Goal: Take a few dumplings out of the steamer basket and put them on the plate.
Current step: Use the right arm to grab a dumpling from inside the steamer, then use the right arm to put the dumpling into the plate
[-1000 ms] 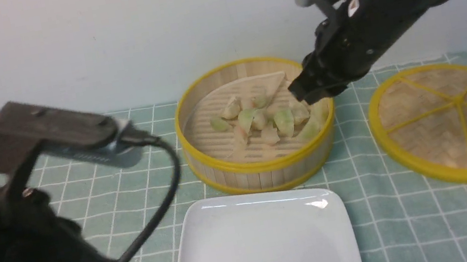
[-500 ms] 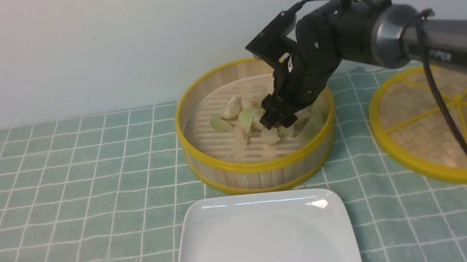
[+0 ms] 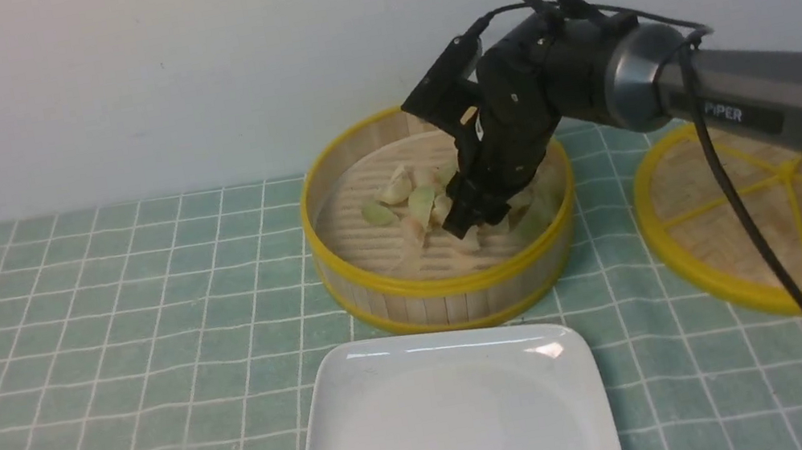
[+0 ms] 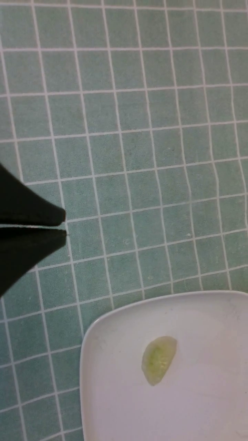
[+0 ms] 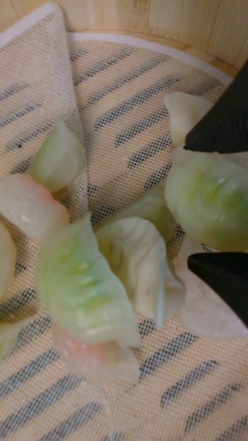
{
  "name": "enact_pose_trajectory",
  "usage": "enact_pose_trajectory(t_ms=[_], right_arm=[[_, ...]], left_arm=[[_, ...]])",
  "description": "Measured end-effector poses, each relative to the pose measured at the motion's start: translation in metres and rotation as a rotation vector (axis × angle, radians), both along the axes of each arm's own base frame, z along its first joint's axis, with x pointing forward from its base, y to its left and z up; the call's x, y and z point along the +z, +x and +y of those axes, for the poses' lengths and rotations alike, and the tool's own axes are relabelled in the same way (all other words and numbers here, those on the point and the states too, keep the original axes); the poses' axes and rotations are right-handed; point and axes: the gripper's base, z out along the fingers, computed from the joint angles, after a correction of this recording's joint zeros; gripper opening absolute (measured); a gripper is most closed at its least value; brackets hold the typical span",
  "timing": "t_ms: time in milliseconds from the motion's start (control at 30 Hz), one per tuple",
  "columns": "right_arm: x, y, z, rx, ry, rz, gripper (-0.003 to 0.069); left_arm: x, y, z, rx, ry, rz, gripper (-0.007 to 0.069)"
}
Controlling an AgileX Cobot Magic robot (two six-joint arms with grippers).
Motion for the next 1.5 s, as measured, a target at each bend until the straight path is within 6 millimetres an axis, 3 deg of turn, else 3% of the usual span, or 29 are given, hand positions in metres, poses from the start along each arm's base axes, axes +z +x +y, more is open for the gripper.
enact_pose_trajectory(t_ms=[67, 200, 233, 267, 367, 500, 533, 633, 800, 833, 867, 933, 967, 1100, 1300, 1333, 1400, 1433, 1467, 1500], right_arm=[[0.011, -0.003, -0.001, -0.011, 0.009, -0.007, 0.0342], [0.075, -0.026, -0.014, -0.061, 0.051, -0.017, 0.0340], [0.074, -0.027, -0.014, -0.062, 0.047, -0.011, 0.0340], [0.098, -0.039, -0.019, -0.072, 0.072, -0.001, 0.0340], [0.135, -0.066, -0.027, -0.081, 0.140, 0.060, 0.0340], [0.163, -0.095, -0.028, -0.056, 0.280, 0.122, 0.0340], [0.161, -0.095, -0.028, -0.055, 0.276, 0.126, 0.0340], [0.146, -0.123, -0.021, -0.004, 0.321, 0.251, 0.0338], [0.067, -0.164, -0.005, 0.031, 0.204, 0.490, 0.0337], [0.064, -0.165, -0.004, 0.031, 0.202, 0.496, 0.0337], [0.041, -0.169, 0.001, 0.024, 0.194, 0.498, 0.0337], [0.029, -0.168, 0.004, 0.016, 0.200, 0.483, 0.0337], [0.014, -0.164, 0.009, 0.004, 0.206, 0.467, 0.0337], [-0.001, -0.159, 0.013, -0.018, 0.219, 0.469, 0.0342], [0.011, -0.158, 0.015, -0.004, 0.214, 0.495, 0.0509], [0.028, -0.159, 0.016, -0.003, 0.220, 0.496, 0.0548], [0.050, -0.161, 0.014, 0.000, 0.239, 0.473, 0.0545], [0.074, -0.165, 0.010, 0.006, 0.264, 0.432, 0.0510], [0.078, -0.166, 0.009, 0.007, 0.268, 0.426, 0.0510], [0.102, -0.172, 0.003, 0.012, 0.298, 0.377, 0.0451]], left_arm=[[0.000, 0.000, 0.000, 0.001, 0.003, -0.002, -0.0006], [0.000, 0.001, 0.001, 0.004, 0.010, -0.007, -0.0006], [0.000, 0.001, 0.001, 0.004, 0.010, -0.007, -0.0006], [0.000, 0.001, 0.001, 0.004, 0.010, -0.011, -0.0006], [0.001, 0.002, 0.001, 0.006, 0.015, -0.026, -0.0006], [0.004, 0.004, 0.001, 0.003, 0.010, -0.063, -0.0006], [0.004, 0.004, 0.001, 0.002, 0.010, -0.065, -0.0006], [0.005, 0.005, 0.001, 0.005, 0.003, -0.077, -0.0006], [0.005, 0.005, 0.001, 0.005, 0.003, -0.077, -0.0006], [0.005, 0.005, 0.001, 0.005, 0.003, -0.077, -0.0006], [0.005, 0.005, 0.001, 0.005, 0.003, -0.077, -0.0006], [0.005, 0.005, 0.001, 0.005, 0.003, -0.077, -0.0006], [0.005, 0.005, 0.001, 0.005, 0.003, -0.077, -0.0006], [0.005, 0.005, 0.001, 0.005, 0.003, -0.077, -0.0006], [0.005, 0.005, 0.001, 0.006, 0.002, -0.077, -0.0006], [0.005, 0.005, 0.000, 0.006, 0.002, -0.078, -0.0006], [0.005, 0.005, 0.000, 0.005, 0.000, -0.081, -0.0006], [0.005, 0.006, 0.000, 0.003, -0.002, -0.085, -0.0006], [0.005, 0.006, 0.000, 0.003, -0.004, -0.088, -0.0006], [0.006, 0.006, -0.001, 0.000, -0.009, -0.095, -0.0006]])
